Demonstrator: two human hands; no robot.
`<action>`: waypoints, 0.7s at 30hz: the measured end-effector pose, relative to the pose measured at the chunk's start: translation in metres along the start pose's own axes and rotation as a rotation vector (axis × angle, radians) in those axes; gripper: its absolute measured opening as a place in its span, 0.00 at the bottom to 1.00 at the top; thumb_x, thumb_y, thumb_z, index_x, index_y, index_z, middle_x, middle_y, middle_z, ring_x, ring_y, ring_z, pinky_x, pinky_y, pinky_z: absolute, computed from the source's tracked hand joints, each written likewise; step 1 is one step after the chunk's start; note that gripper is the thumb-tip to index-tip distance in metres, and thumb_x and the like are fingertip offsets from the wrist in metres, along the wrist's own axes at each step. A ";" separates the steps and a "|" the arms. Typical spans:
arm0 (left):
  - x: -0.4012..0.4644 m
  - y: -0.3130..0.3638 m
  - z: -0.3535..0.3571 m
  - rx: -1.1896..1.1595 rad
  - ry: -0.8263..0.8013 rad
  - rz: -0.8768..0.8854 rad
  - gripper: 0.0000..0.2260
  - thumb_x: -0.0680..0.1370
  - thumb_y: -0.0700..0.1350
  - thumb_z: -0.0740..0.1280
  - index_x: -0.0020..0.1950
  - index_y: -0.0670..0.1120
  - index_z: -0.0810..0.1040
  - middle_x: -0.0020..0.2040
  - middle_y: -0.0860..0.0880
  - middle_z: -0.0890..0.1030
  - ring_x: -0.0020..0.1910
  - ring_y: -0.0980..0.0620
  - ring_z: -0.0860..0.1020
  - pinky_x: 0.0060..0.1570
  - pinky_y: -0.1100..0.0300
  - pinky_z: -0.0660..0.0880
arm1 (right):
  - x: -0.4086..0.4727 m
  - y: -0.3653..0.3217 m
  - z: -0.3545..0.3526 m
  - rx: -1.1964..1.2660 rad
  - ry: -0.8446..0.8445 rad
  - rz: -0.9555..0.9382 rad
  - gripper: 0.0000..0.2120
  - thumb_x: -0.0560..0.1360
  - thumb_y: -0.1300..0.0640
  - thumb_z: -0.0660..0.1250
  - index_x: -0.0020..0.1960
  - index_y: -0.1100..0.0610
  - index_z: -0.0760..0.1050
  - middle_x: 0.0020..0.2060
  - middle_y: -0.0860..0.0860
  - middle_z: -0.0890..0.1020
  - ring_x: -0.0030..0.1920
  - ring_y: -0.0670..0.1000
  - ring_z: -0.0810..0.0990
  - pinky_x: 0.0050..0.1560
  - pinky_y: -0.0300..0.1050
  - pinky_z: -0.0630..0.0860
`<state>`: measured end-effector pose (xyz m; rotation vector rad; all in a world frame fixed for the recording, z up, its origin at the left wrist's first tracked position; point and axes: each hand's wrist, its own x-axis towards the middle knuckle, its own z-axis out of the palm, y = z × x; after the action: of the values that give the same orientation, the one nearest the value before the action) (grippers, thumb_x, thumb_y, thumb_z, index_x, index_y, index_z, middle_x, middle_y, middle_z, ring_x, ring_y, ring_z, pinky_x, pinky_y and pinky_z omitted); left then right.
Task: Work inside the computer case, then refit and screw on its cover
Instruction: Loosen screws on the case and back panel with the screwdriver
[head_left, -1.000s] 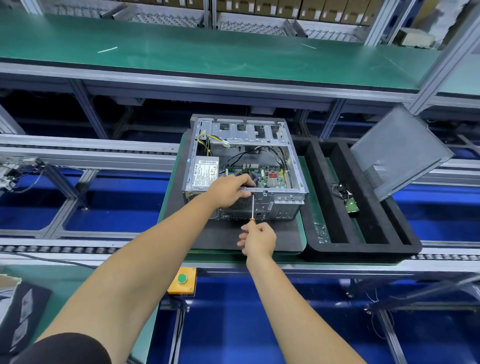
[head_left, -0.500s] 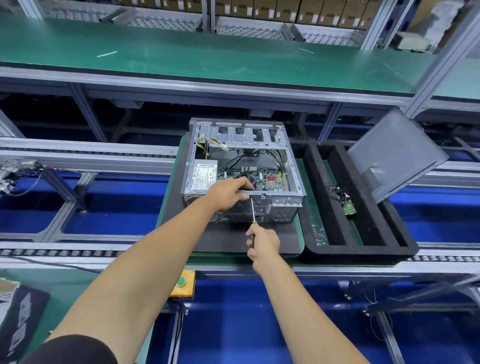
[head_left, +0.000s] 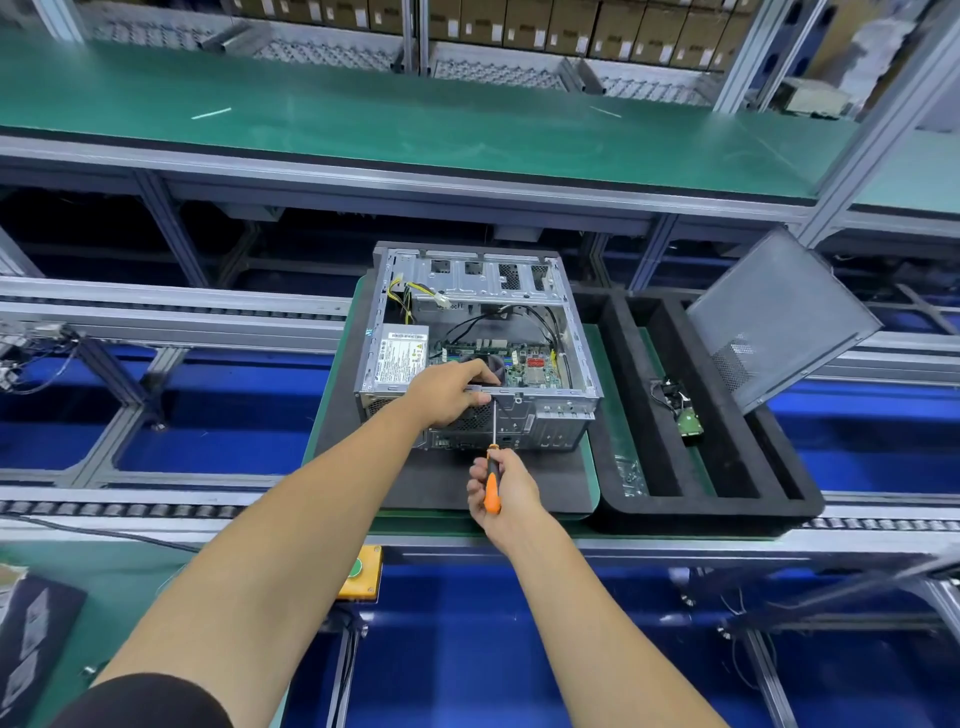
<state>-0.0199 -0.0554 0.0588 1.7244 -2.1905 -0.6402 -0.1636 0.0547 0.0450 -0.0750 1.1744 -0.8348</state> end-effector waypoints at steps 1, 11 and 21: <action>0.000 -0.001 0.000 0.001 0.000 -0.001 0.11 0.81 0.52 0.68 0.64 0.57 0.76 0.65 0.54 0.80 0.63 0.50 0.77 0.58 0.50 0.75 | -0.001 0.001 0.003 -0.058 0.054 -0.032 0.09 0.79 0.55 0.64 0.43 0.59 0.76 0.26 0.50 0.77 0.21 0.48 0.70 0.21 0.35 0.64; 0.001 -0.001 0.001 -0.007 -0.003 -0.022 0.12 0.81 0.52 0.68 0.64 0.57 0.77 0.65 0.55 0.80 0.61 0.51 0.78 0.56 0.52 0.74 | 0.002 0.010 0.019 -0.444 0.273 -0.462 0.07 0.78 0.64 0.63 0.43 0.58 0.67 0.29 0.52 0.74 0.24 0.51 0.67 0.26 0.42 0.63; 0.001 -0.001 -0.001 -0.052 -0.030 -0.026 0.12 0.81 0.52 0.68 0.65 0.56 0.77 0.65 0.55 0.80 0.60 0.51 0.78 0.56 0.53 0.74 | -0.001 -0.006 0.002 -0.076 0.046 -0.070 0.06 0.75 0.63 0.66 0.40 0.58 0.74 0.27 0.49 0.77 0.22 0.46 0.66 0.20 0.36 0.58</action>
<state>-0.0189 -0.0567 0.0597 1.7313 -2.1547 -0.7267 -0.1653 0.0508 0.0492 -0.1606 1.2523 -0.8570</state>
